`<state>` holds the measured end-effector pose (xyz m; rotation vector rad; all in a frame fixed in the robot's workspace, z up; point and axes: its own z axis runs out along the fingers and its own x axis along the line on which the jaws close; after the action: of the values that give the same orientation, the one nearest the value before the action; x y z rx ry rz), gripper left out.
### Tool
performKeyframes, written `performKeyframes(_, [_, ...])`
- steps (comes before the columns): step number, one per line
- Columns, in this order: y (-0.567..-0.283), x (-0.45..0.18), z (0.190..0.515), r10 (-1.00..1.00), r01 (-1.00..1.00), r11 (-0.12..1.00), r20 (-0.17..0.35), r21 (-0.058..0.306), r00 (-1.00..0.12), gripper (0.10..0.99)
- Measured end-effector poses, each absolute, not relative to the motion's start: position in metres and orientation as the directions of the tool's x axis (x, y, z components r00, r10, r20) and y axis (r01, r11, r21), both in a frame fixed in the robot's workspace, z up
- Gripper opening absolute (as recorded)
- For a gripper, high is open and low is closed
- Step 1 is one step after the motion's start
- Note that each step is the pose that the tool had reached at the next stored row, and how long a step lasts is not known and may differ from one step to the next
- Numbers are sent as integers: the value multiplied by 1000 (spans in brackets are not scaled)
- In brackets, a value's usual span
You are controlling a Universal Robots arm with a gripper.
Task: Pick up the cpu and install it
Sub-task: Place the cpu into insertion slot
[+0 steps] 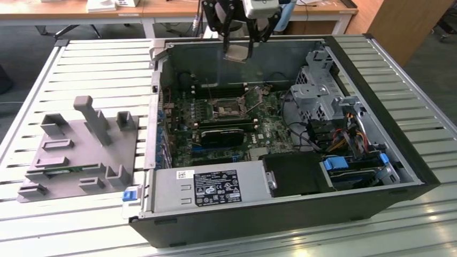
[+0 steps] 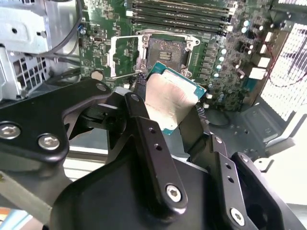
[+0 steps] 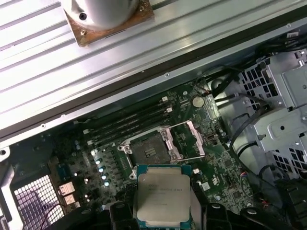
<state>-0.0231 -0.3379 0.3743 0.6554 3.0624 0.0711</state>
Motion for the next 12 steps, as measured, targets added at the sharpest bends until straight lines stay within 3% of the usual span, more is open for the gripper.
performKeyframes(12, [-338, -23, 374, 476, 475, 879, 1, 46, -880, 529])
